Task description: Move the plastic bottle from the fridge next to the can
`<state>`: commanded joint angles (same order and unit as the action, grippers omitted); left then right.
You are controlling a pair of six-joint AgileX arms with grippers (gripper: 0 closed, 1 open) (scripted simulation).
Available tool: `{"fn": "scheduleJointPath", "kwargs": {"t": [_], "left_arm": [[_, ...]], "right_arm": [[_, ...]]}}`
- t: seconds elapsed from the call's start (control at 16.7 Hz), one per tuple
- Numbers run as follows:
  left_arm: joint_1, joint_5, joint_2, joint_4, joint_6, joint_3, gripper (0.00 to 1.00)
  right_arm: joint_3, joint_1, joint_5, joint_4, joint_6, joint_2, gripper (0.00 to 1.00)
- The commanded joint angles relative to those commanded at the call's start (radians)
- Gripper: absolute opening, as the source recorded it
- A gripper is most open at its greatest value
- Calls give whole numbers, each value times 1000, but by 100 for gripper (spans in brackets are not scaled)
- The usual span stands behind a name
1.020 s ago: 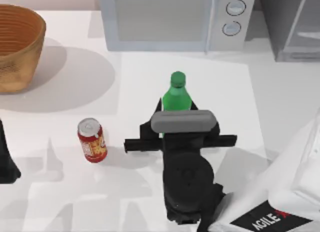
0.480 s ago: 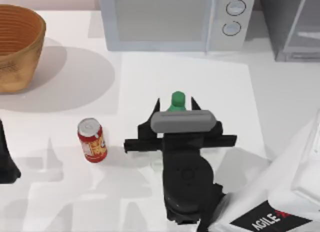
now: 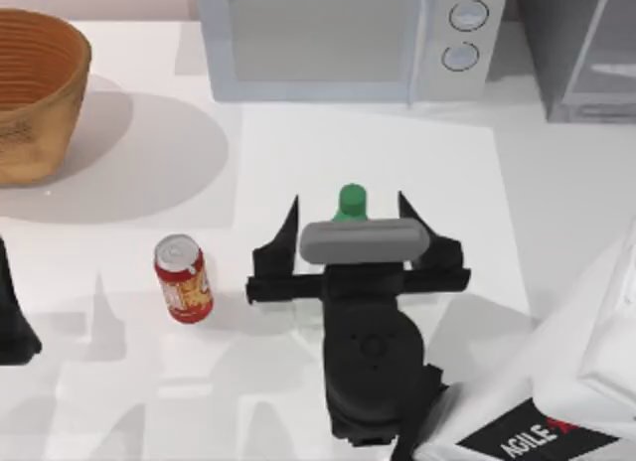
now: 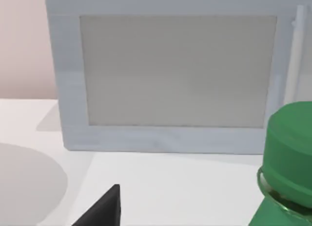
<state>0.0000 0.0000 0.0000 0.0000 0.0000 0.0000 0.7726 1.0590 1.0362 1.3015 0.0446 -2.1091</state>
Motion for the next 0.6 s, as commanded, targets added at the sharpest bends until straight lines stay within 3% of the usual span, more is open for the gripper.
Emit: {"fn": "scheduleJointPath", "kwargs": {"t": [0.6], "left_arm": [[0,0,0,0,0,0,100]], "right_arm": [[-58,79,80,22,7,29,100]]}}
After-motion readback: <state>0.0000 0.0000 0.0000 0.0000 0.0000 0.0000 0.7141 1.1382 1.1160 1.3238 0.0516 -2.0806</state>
